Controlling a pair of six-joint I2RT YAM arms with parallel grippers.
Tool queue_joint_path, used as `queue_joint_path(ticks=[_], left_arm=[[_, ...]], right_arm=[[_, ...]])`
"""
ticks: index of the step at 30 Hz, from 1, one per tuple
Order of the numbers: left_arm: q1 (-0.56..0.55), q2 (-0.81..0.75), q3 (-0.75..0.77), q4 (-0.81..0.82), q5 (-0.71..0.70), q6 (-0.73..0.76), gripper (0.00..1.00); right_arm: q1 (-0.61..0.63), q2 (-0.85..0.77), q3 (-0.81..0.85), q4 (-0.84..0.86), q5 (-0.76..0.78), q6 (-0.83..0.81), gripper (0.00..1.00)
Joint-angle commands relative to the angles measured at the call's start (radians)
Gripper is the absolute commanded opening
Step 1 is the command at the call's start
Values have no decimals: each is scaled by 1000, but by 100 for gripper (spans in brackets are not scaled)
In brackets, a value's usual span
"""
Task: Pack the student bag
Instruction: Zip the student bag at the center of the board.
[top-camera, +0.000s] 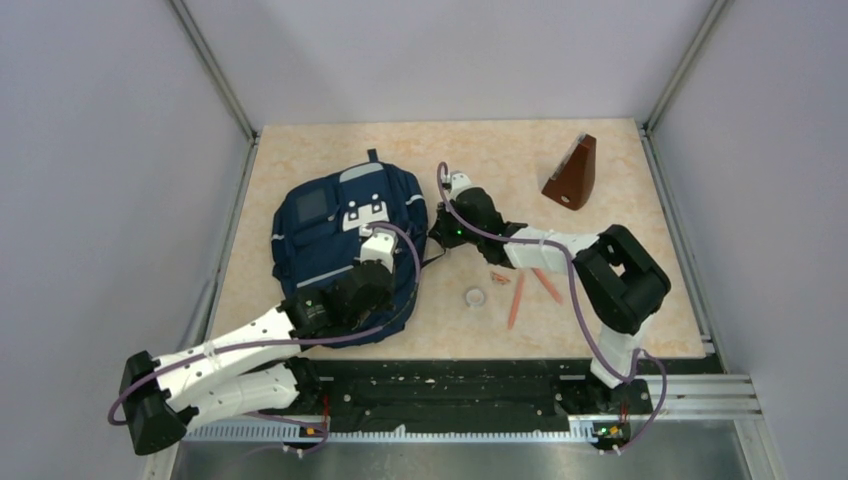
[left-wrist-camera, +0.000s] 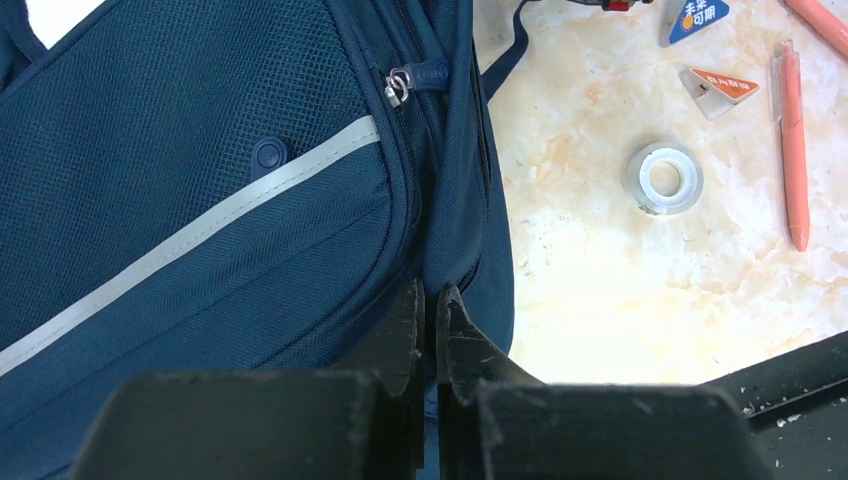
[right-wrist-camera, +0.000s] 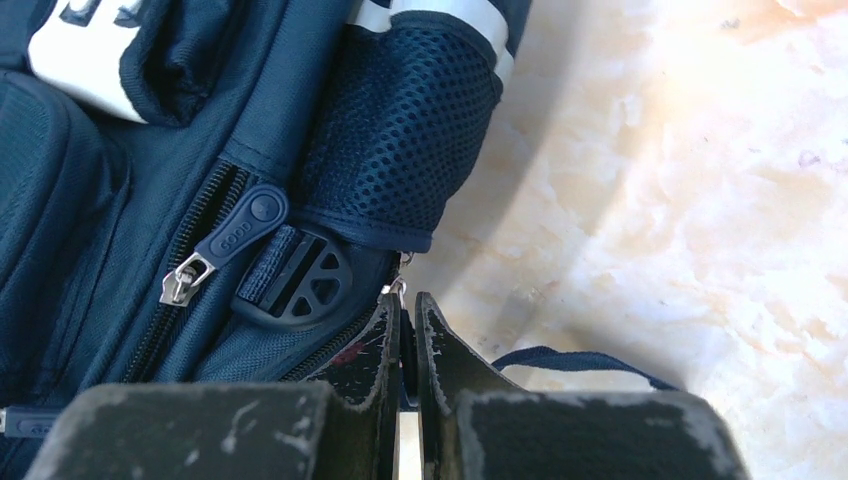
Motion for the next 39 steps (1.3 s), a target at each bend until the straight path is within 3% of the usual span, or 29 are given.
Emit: queue_joint_path(ticks=[1, 2, 6, 8, 10, 13, 16, 21, 25, 29, 33, 39], left_arm=[[-1, -71, -13, -72, 40, -21, 0], [-3, -75, -13, -45, 79, -14, 4], [-2, -72, 29, 13, 136, -9, 60], [1, -67, 58, 28, 147, 4, 73], [16, -52, 89, 29, 176, 29, 80], [77, -9, 119, 3, 225, 46, 82], [136, 17, 102, 10, 251, 63, 82], [160, 16, 35, 24, 104, 80, 82], [162, -5, -9, 26, 56, 58, 82], [165, -51, -49, 30, 33, 30, 83], [203, -80, -66, -14, 17, -29, 84], [243, -144, -77, -1, 77, -89, 84]], right_arm=[[-43, -16, 9, 101, 65, -122, 0], [-43, -50, -23, 121, 56, -118, 0], [-43, -171, -139, 123, 82, -97, 27], [-43, -243, -191, 106, 110, -99, 42], [-44, -310, -231, 84, 119, -116, 53], [-46, -398, -297, 102, 67, -174, 61], [-46, -457, -364, 191, -120, -263, 62], [-40, -506, -479, 423, -336, -398, 61], [-36, -446, -427, 398, -487, -503, 61], [-1, -350, -360, 361, -522, -597, 60], [72, -261, -338, 413, -449, -700, 58], [103, -142, -300, 515, -437, -710, 57]])
